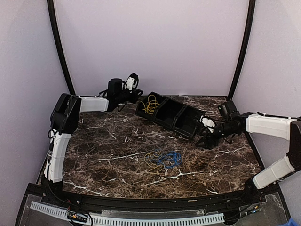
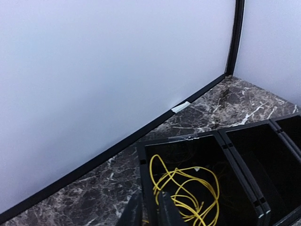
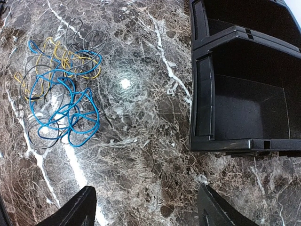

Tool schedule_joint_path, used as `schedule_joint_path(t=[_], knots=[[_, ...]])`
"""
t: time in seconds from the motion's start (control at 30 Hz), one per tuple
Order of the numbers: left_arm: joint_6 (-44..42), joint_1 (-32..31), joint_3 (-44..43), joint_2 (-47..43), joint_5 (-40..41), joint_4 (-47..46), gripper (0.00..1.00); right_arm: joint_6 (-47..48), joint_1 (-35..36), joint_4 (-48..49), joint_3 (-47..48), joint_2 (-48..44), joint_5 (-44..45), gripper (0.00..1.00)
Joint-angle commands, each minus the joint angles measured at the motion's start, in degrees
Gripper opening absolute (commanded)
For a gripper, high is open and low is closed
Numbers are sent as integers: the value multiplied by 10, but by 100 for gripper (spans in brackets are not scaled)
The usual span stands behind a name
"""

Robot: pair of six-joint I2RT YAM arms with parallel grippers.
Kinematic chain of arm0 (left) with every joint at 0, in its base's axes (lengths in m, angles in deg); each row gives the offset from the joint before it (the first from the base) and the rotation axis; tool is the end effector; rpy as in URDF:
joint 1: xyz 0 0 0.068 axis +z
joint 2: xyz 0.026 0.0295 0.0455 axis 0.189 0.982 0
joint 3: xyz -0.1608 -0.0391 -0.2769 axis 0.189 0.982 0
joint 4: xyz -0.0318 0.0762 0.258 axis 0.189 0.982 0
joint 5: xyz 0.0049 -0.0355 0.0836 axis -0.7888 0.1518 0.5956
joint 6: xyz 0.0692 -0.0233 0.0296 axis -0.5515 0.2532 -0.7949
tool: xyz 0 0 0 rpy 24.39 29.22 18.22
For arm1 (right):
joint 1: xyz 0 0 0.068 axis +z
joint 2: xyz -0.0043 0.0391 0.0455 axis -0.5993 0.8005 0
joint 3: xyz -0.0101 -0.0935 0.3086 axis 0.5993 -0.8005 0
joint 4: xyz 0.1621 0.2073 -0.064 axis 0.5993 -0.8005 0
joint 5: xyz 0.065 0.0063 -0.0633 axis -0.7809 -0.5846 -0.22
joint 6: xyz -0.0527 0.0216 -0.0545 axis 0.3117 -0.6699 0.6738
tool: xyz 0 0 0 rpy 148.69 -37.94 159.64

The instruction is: Untangle the cables

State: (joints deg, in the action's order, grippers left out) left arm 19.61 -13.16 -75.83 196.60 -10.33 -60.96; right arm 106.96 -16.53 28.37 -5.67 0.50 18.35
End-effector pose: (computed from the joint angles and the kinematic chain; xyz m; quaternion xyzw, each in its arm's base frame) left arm 0.5624 -0.2747 0.2278 0.2938 0.6828 -0.2235 0.6305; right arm 0.2524 0.1270 0.2220 -0.4822 0.7935 0.1960 0.3153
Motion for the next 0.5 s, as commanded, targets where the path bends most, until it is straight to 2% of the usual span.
schedule_joint_path(t=[0.0, 0.07, 0.2, 0.3, 0.47], knots=[[129, -1, -39, -48, 109, 106, 34, -1, -2, 5, 6, -14, 3, 75], [222, -1, -38, -52, 133, 134, 46, 0, -2, 8, 6, -12, 2, 75], [317, 0, -30, -50, 136, 154, 63, 2, -2, -2, 16, 0, -5, 75], [360, 4, -28, -47, 142, 150, 67, 3, -2, -2, 14, -2, -7, 75], [434, 24, -19, -35, 90, 121, 66, 3, -3, 1, 11, -8, -5, 75]])
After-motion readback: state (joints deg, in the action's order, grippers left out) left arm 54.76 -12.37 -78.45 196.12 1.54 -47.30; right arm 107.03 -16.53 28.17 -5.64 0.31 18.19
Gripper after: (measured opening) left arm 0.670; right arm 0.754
